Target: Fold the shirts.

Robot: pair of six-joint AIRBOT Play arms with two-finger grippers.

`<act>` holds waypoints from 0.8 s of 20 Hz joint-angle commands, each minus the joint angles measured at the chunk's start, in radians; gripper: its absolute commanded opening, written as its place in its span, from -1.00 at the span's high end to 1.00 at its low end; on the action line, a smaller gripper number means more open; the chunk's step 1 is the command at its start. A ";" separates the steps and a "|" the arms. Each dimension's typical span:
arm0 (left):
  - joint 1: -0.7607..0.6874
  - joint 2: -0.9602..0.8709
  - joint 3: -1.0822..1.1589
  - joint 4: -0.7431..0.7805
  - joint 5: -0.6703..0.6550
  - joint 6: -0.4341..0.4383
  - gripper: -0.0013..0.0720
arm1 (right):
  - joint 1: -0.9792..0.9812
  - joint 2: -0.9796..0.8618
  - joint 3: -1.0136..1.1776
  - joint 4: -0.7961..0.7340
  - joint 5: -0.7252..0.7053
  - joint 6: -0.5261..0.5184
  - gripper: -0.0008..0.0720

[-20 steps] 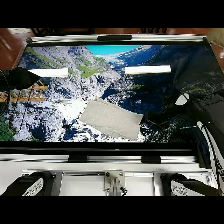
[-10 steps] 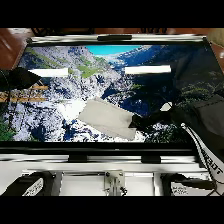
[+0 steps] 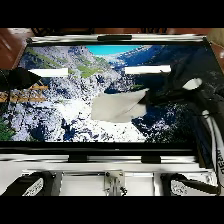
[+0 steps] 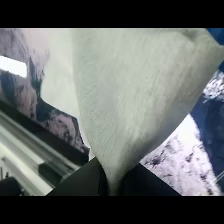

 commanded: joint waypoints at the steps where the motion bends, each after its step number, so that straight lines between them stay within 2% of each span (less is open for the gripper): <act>1: 0.000 -0.001 0.000 0.000 0.000 0.000 0.88 | -0.193 0.087 0.200 -0.141 0.113 0.056 0.79; 8: 0.000 0.002 0.000 -0.047 0.001 0.000 0.88 | -0.663 0.186 0.470 -0.372 0.251 0.092 0.79; 13: 0.000 0.002 0.000 -0.064 0.000 0.000 0.88 | -0.880 0.185 0.483 -0.625 0.340 0.085 0.79; 16: 0.000 0.002 0.000 -0.066 -0.001 0.000 0.88 | -0.976 0.184 0.482 -0.639 0.317 0.117 0.79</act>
